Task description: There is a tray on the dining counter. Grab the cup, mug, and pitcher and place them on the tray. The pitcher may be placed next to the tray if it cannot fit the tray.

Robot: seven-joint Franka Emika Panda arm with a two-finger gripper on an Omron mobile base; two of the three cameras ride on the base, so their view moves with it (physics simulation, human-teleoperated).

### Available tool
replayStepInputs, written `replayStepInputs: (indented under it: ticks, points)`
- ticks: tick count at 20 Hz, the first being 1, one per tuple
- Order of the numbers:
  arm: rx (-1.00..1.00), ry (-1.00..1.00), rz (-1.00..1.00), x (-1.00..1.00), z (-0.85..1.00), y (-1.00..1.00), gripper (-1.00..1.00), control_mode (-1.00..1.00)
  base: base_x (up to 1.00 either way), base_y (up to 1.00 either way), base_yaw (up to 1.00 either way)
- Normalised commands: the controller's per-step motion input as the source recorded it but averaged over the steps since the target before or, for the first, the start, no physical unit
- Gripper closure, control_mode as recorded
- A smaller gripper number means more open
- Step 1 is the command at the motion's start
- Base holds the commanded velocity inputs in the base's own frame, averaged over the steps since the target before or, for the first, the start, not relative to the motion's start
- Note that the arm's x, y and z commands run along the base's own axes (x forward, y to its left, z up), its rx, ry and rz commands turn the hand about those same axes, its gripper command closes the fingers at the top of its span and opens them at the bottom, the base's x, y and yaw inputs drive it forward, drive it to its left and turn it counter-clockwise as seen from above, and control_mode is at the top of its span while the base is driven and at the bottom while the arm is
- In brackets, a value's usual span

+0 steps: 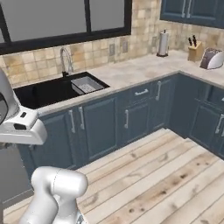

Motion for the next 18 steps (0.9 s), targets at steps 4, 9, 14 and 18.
replayStepInputs:
  ticks: [4, 9, 14, 18]
  points:
    - [0.00, 0.00, 0.00, 0.00, 0.00, 0.00, -1.00, 1.00, 0.40, 0.00, 0.68]
    - [0.00, 0.00, 0.00, 0.00, 0.00, 0.00, -1.00, 1.00, 0.62, 0.00, 0.58]
    - [0.00, 0.00, 0.00, 0.00, 0.00, 0.00, -1.00, 1.00, 0.52, -0.01, 0.30]
    - [0.00, 0.00, 0.00, 0.00, 0.00, 0.00, -1.00, 1.00, 0.60, -0.03, 0.03]
